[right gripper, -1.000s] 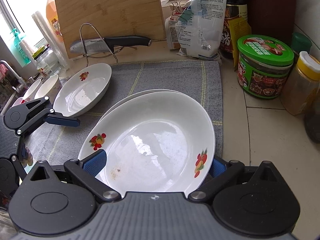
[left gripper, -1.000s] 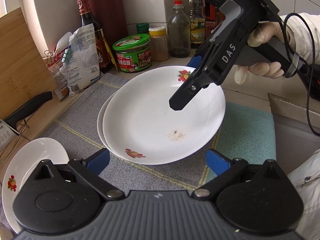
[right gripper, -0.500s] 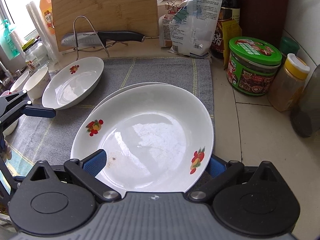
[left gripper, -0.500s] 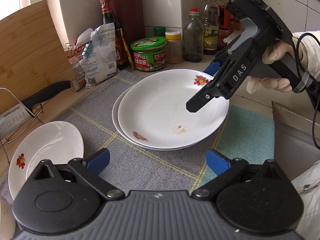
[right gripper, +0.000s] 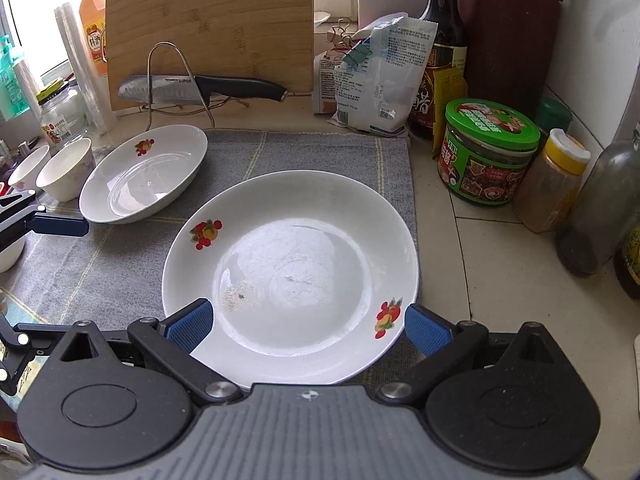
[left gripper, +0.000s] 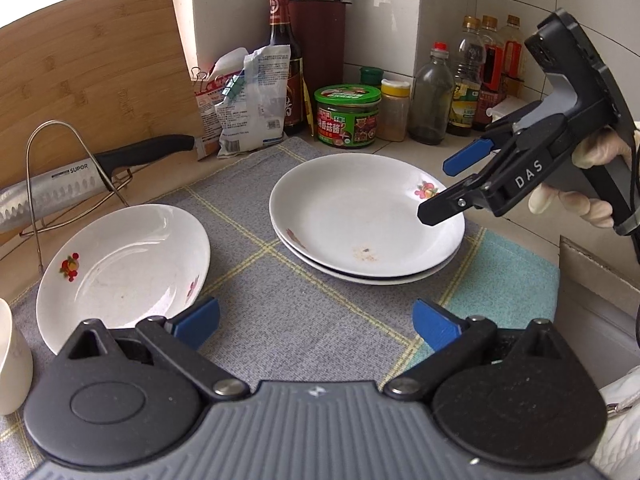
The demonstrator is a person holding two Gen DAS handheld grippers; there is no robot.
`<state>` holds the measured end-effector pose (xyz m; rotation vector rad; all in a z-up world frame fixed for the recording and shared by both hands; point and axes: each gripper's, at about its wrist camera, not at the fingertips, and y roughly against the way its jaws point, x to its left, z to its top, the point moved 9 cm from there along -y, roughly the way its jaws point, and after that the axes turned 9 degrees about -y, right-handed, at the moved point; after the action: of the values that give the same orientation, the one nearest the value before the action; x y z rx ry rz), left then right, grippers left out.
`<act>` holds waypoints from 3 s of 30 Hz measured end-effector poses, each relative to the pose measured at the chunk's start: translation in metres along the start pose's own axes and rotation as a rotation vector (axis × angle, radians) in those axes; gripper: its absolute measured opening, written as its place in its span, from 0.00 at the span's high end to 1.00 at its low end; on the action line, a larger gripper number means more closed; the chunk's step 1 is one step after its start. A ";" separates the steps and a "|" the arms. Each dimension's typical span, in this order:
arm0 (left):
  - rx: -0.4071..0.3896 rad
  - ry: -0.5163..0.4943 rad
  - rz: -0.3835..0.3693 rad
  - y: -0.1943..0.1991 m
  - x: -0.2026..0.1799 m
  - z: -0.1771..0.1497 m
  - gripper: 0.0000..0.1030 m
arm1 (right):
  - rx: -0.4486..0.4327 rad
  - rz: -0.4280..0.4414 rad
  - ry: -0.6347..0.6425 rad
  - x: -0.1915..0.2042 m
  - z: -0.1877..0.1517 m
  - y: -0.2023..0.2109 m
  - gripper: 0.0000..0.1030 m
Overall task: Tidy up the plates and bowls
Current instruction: 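Move both tools toward the white decal plate beside the knife rack, then lower the left tool onto the decal plate's rim and close it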
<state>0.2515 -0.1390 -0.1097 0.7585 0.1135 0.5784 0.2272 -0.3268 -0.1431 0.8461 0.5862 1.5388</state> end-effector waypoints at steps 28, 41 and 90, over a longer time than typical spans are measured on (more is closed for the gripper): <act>-0.053 0.185 0.232 0.048 0.065 -0.045 0.01 | -0.074 -0.049 0.155 0.114 -0.008 -0.006 0.00; 0.048 0.216 0.381 0.073 0.081 -0.044 0.01 | -0.111 0.140 0.315 0.161 -0.001 -0.020 0.00; 0.051 0.186 0.117 0.043 0.186 -0.022 0.01 | 0.007 0.031 0.177 0.232 0.004 -0.127 0.00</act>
<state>0.3813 -0.0016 -0.0770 0.7630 0.2579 0.7592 0.3059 -0.0803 -0.1971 0.7313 0.7096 1.6522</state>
